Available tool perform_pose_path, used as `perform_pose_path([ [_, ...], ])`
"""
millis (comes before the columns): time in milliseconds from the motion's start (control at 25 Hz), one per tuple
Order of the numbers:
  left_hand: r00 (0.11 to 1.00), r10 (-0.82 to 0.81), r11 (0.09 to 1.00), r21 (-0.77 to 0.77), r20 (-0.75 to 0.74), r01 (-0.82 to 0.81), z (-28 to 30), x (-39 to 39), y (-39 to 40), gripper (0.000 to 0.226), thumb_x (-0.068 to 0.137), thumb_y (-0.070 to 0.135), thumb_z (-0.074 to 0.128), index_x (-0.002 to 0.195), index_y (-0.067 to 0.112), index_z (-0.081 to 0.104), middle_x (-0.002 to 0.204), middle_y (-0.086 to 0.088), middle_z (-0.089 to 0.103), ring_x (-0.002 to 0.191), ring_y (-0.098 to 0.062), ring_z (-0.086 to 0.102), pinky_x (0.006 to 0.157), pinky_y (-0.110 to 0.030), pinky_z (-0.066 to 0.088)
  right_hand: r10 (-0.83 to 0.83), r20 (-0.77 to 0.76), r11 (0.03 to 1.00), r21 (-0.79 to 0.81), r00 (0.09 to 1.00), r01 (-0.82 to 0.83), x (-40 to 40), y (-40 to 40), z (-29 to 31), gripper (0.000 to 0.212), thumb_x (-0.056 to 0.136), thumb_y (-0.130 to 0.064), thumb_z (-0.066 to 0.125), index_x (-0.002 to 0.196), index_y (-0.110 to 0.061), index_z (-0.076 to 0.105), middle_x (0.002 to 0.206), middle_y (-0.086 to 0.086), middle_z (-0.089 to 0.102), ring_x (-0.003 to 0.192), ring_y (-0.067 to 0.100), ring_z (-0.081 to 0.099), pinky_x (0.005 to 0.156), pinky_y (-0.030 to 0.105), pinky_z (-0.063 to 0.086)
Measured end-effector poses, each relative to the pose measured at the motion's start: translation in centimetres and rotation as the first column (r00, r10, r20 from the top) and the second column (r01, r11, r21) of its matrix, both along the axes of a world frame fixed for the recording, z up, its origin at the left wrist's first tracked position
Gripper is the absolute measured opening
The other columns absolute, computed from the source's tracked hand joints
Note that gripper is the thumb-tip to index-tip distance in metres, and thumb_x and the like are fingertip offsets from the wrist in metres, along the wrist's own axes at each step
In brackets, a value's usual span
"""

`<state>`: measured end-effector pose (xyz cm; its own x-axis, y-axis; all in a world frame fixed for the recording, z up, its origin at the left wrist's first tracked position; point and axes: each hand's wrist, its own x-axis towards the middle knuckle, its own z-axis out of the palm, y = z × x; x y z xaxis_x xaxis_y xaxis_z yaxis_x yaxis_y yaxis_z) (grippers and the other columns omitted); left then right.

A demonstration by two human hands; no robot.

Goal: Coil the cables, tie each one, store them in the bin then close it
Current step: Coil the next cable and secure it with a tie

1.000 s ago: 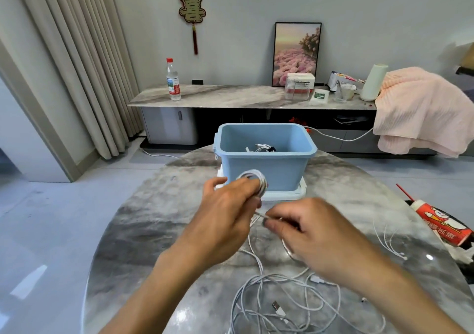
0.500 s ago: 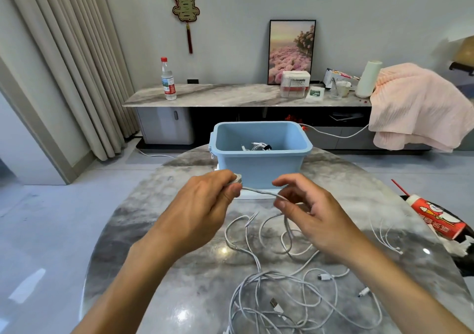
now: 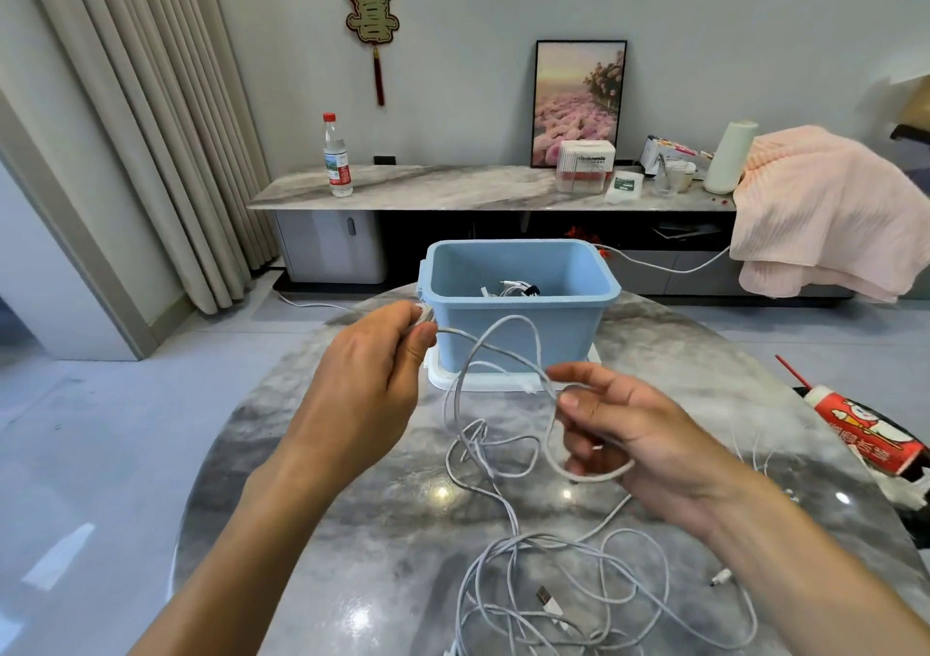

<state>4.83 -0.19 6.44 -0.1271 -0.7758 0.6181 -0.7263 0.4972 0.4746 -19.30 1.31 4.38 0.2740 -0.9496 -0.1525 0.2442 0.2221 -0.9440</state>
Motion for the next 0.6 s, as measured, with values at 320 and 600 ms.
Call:
perform_pose_path([
  [320, 0.976, -0.215, 0.976, 0.029, 0.028, 0.214, -0.2, -2.1, 0.8, 0.027, 0.1, 0.024, 0.047, 0.079, 0.008, 0.05, 0.067, 0.007, 0.048, 0.066, -0.008, 0.046, 0.059, -0.015, 0.033, -0.113, -0.451, 0.898, -0.427, 0.885, -0.103, -0.6, 0.2, 1.6, 0.034, 0.08, -0.014, 0.079, 0.106, -0.034, 0.07, 0.105, -0.007, 0.069, 0.089, 0.01, 0.064, 0.078, 0.026, 0.052],
  [600, 0.992, -0.084, 0.996, -0.035, 0.092, 0.087, -1.0, -1.3, -0.1, 0.02, 0.099, 0.022, 0.048, 0.083, 0.01, 0.051, 0.07, 0.012, 0.043, 0.064, -0.009, 0.036, 0.06, -0.022, 0.029, -0.267, -0.024, 0.881, -0.41, 0.963, 0.234, -0.8, 0.2, 2.2, 0.016, 0.082, -0.021, 0.07, 0.082, -0.016, 0.056, 0.074, -0.006, 0.061, 0.067, 0.01, 0.052, 0.062, 0.021, 0.044],
])
